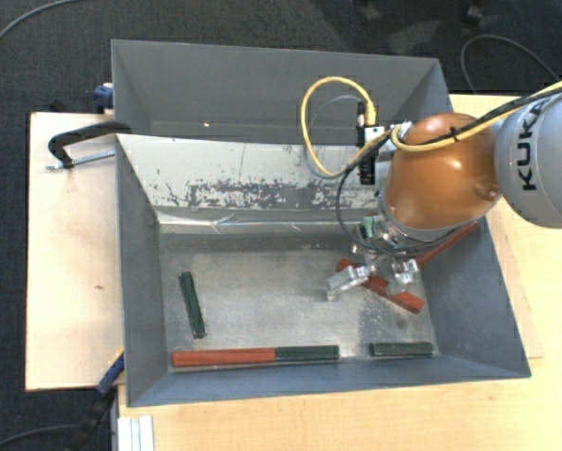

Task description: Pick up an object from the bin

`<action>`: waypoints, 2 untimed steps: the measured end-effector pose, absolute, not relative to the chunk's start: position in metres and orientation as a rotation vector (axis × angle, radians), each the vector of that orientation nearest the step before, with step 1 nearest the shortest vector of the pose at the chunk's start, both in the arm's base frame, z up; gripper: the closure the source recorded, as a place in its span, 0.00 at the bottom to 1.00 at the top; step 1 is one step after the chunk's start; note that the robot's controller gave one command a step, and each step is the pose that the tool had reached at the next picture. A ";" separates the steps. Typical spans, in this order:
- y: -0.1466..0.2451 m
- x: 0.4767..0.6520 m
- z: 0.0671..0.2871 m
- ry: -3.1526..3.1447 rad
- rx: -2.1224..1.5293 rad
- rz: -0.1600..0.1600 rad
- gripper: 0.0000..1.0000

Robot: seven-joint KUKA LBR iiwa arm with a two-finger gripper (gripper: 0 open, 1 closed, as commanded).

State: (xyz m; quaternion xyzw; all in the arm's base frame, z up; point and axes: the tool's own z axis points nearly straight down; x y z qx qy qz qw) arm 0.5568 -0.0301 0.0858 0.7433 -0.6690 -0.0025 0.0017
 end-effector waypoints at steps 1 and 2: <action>-0.092 0.529 0.070 -2.110 2.326 -0.001 0.00; -0.115 0.601 0.072 -2.097 2.352 0.003 0.00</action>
Offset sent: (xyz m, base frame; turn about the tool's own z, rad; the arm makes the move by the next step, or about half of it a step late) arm -0.0270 -0.0593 -0.0158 -0.0015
